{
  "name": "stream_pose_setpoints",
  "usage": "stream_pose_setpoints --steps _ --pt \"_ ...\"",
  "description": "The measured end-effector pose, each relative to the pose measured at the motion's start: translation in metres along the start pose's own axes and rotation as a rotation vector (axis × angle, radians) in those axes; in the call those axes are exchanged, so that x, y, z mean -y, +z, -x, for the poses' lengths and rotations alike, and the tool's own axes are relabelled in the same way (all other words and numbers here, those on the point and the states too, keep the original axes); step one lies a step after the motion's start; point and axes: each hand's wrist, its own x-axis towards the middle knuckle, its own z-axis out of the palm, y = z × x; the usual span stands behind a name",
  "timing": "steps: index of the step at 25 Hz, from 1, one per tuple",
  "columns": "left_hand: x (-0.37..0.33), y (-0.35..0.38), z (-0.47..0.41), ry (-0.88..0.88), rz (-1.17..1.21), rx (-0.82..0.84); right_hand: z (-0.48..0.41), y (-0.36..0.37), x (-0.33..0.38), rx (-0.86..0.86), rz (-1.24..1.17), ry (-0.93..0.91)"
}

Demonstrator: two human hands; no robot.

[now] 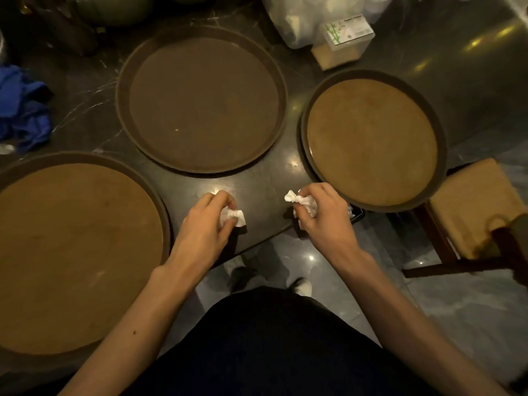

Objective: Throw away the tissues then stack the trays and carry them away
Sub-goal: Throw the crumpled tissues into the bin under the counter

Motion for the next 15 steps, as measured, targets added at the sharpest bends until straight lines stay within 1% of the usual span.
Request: stream_pose_setpoints --steps 5,7,11,15 --pt "-0.057 0.038 0.01 0.099 0.027 0.03 0.05 -0.046 -0.038 -0.183 -0.059 0.065" --pt "-0.089 0.065 0.019 0.152 0.008 0.056 0.079 -0.067 -0.062 -0.24 -0.069 0.106" --pt "-0.158 0.133 0.048 0.194 -0.019 0.079 0.147 -0.117 -0.123 -0.316 -0.082 0.101" --pt "-0.21 0.198 0.08 0.207 -0.033 0.141 0.213 -0.162 -0.181 -0.372 -0.031 0.203"
